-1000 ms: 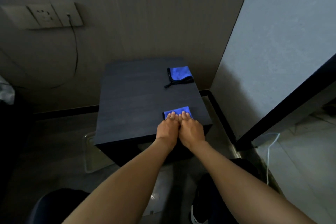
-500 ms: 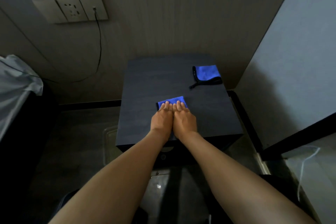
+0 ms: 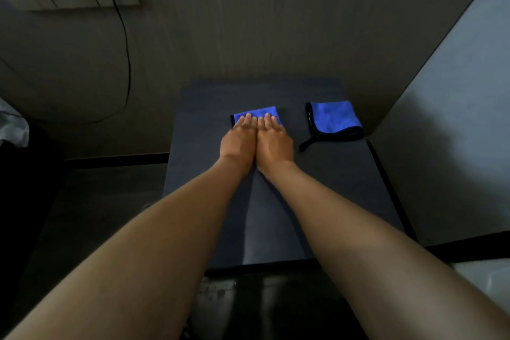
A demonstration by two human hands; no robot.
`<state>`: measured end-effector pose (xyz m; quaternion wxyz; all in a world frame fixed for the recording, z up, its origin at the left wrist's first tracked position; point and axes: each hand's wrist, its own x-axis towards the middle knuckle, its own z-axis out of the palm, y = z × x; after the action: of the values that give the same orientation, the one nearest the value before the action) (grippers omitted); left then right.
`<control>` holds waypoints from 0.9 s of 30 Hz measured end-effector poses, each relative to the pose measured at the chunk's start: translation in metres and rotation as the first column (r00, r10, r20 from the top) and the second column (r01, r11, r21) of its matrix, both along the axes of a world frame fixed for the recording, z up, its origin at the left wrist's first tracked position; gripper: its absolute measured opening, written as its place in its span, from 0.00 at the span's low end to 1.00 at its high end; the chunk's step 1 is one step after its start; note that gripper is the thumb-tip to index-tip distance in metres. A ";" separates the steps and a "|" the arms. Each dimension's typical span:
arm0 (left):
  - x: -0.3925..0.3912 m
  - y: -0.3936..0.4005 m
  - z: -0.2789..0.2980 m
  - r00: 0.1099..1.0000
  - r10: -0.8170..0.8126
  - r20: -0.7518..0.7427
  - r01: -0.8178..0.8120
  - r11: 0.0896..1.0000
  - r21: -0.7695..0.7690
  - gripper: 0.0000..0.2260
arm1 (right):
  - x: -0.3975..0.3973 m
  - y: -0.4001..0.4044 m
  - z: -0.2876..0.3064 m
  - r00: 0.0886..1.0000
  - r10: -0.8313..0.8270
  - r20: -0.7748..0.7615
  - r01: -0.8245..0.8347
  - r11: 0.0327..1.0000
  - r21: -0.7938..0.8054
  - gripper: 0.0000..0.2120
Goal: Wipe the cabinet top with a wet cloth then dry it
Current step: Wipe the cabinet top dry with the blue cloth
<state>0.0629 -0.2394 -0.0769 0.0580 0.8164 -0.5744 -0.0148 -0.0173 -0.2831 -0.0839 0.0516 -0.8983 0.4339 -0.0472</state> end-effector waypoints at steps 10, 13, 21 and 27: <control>0.071 -0.099 -0.009 0.999 0.029 0.015 -0.030 0.999 0.027 0.22 | 0.070 -0.095 -0.006 1.000 0.002 0.030 0.000 0.996 -0.084 0.24; 0.086 -0.113 -0.006 1.000 0.023 0.016 -0.024 0.998 0.061 0.23 | 0.086 -0.110 -0.007 0.999 -0.016 0.032 0.018 0.997 -0.071 0.24; 0.088 -0.085 0.001 1.000 0.013 0.008 -0.014 0.997 0.079 0.22 | 0.094 -0.088 -0.011 0.999 -0.034 0.027 0.035 0.999 -0.030 0.24; 0.067 -0.017 0.004 0.999 0.043 -0.020 -0.041 0.998 0.054 0.23 | 0.081 -0.031 -0.022 0.998 -0.016 0.054 0.016 1.000 -0.006 0.24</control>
<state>0.1302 -0.2565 -0.0727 0.0428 0.8293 -0.5559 -0.0375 0.0634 -0.3138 -0.1060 0.0602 -0.8933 0.4394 -0.0732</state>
